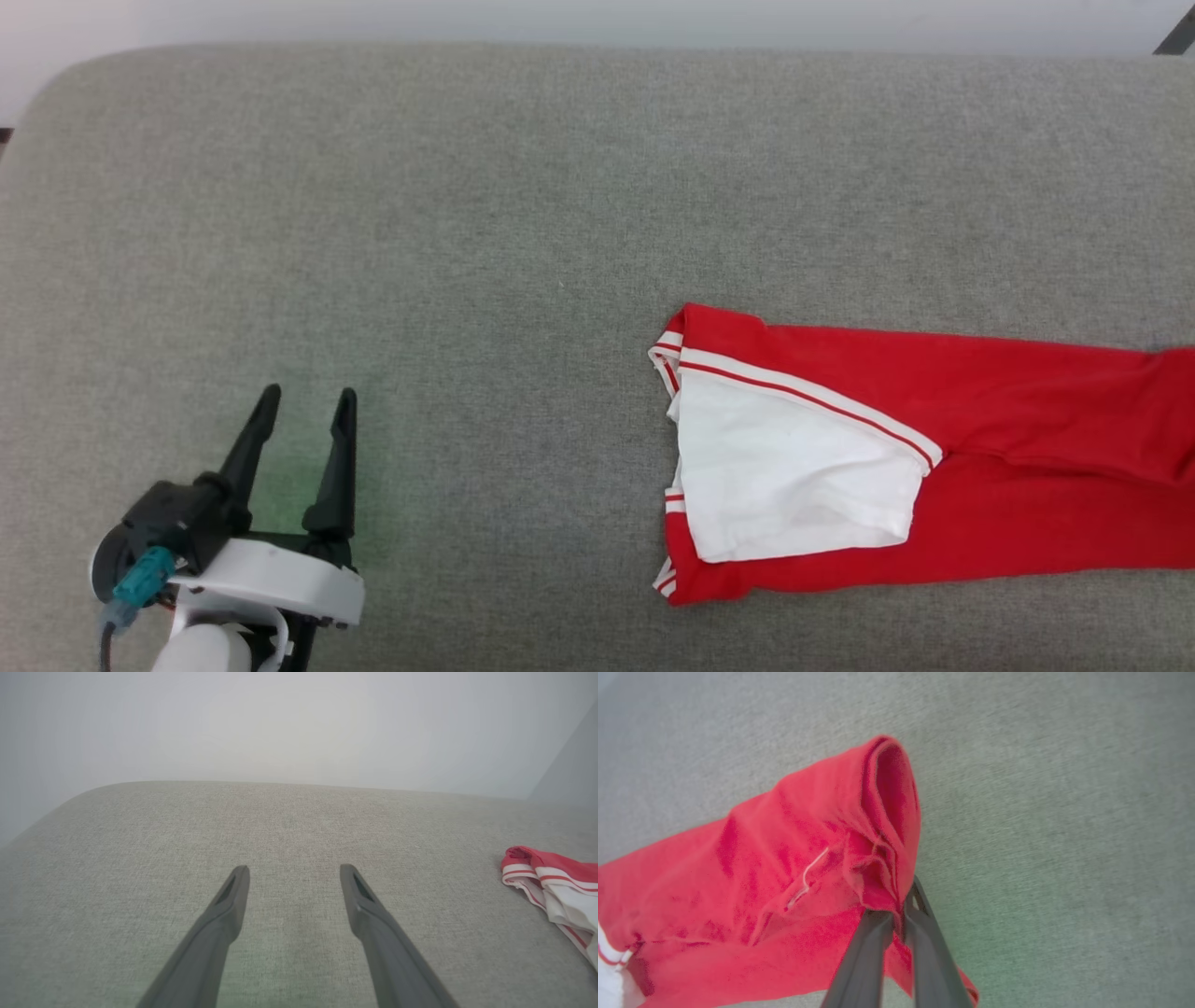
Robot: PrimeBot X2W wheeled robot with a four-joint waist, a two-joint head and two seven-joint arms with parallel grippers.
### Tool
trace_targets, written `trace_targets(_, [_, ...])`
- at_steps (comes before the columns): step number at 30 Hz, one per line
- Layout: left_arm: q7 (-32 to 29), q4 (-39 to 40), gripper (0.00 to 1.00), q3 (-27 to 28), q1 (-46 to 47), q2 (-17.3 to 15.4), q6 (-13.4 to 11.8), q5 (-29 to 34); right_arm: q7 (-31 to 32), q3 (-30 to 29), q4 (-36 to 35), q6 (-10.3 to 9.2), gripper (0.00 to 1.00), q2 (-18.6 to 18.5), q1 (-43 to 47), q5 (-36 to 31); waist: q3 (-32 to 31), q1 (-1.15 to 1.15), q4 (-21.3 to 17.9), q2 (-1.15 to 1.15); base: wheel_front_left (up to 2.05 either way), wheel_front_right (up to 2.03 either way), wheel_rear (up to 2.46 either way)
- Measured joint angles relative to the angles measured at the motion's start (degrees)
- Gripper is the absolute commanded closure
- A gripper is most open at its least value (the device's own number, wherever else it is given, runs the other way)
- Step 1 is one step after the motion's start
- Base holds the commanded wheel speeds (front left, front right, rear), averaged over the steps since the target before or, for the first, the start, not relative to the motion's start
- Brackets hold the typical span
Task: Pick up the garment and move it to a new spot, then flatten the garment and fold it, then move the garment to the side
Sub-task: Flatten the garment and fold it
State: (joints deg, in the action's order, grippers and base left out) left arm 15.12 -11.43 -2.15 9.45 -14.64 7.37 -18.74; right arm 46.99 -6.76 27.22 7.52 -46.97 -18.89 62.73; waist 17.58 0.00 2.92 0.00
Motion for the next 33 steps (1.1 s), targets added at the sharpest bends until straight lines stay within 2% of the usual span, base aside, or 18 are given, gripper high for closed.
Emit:
trace_targets(4, [0.0,-0.2,0.00,-0.2,-0.1,0.5,0.0,0.0,2.2,0.4,-6.4,-0.01,1.00,1.8,2.0,-0.2,-0.7,0.00,0.3,0.00,0.00,0.00,0.00])
trace_targets(9, [0.0,-0.9,0.00,-1.1,-0.6,1.4,0.0,0.0,6.1,1.8,-18.0,-0.01,1.00,3.4,3.7,0.5,-1.7,0.00,1.3,0.00,0.00,0.00,0.00])
trace_targets(14, [0.0,-1.5,0.00,-2.0,-0.8,2.2,0.0,-0.5,11.0,4.5,-29.2,-0.01,1.00,6.9,4.4,1.5,-2.7,0.00,2.8,0.00,0.00,0.00,0.00])
trace_targets(18, [0.0,-1.8,0.00,-2.8,-0.8,2.6,0.0,-0.9,14.9,8.0,-35.3,-0.02,1.00,10.8,3.7,1.6,-3.1,0.00,4.3,0.00,0.00,0.00,0.00])
trace_targets(24, [0.0,-2.2,0.00,-4.6,0.1,3.4,0.0,-1.0,18.8,14.7,-38.8,-0.02,1.00,16.9,-0.6,-0.5,-2.9,0.00,6.7,0.00,0.00,0.00,0.00])
trace_targets(29, [0.0,-2.5,0.00,-5.5,1.4,4.1,0.0,-1.4,19.9,19.8,-37.3,-0.02,1.00,21.3,-4.3,-2.7,-2.1,0.00,8.4,0.00,0.00,0.00,0.00])
trace_targets(33, [0.0,-2.7,0.00,-6.2,2.4,4.7,0.0,-1.6,19.8,23.0,-34.9,-0.02,1.00,23.4,-6.5,-4.4,-1.3,0.00,9.7,0.00,0.00,0.00,0.00])
